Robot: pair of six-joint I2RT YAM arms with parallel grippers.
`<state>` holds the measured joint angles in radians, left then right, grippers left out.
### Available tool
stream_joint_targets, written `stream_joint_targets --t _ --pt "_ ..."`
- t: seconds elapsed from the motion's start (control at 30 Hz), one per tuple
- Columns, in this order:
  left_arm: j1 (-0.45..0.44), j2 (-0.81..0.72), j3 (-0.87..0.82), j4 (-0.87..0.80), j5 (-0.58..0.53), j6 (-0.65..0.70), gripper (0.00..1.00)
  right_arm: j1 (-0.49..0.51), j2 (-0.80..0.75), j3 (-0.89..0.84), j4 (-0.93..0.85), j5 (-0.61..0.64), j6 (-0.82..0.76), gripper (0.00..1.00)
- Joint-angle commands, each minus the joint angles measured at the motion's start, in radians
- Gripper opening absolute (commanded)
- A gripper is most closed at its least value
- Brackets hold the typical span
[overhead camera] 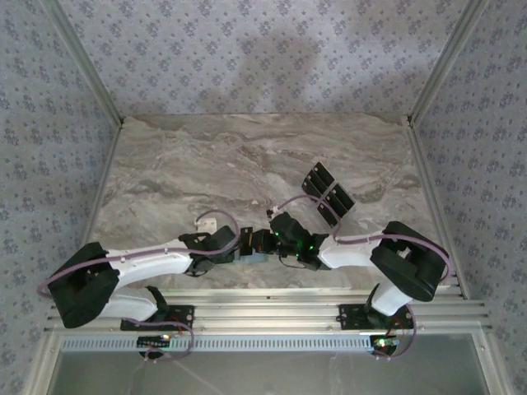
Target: Put the credit cards into the card holder
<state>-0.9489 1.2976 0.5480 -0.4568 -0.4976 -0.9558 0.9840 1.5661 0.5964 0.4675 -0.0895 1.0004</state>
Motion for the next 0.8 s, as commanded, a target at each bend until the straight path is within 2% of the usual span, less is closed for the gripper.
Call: stream_joint_targets --t 0.0,0.77 --pt "0.002 0.000 -0.028 -0.043 -0.016 -0.009 1.00 0.008 0.022 -0.020 0.057 0.034 0.021 0.00" --pt "0.002 0.000 -0.038 -0.046 -0.018 -0.017 1.00 0.004 0.095 -0.076 0.181 -0.001 0.090 0.00"
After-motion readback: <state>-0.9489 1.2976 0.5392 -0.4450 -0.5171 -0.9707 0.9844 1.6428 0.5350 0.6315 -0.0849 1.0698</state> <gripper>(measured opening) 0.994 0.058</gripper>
